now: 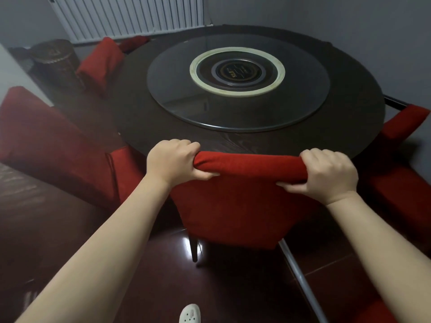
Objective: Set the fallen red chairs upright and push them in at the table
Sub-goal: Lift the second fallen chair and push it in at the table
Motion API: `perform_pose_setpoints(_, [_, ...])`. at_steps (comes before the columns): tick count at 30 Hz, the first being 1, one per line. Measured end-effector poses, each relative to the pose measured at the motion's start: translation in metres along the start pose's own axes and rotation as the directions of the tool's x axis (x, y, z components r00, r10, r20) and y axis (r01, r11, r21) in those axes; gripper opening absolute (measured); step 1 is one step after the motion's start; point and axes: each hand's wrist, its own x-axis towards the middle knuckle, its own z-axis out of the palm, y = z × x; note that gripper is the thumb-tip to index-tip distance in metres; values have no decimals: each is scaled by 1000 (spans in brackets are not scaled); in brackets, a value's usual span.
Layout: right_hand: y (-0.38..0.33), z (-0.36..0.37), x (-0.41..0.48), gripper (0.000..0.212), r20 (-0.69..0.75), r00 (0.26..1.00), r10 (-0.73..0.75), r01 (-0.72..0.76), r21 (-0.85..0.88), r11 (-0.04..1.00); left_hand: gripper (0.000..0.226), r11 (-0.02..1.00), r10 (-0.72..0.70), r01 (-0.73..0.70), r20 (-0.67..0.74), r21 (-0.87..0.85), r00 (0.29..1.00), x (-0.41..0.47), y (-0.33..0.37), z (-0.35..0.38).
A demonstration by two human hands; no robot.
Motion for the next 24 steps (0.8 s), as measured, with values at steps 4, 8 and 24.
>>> perform_pose_setpoints(4, [-9,-5,-12,77,6,1000,26,-26,15,1000,69,997,47,-45,-29,64,998,-12,0,1])
perform_pose_setpoints(8, [-34,-11,-10,73,-6,999,43,-43,21,999,69,995,81,-82,27,65,996,-15,-19,2])
perform_pose_setpoints(24, [-93,-15,-20,75,32,993,116,-115,-55,992,71,990,141,-141,2,-22,990,-42,-60,15])
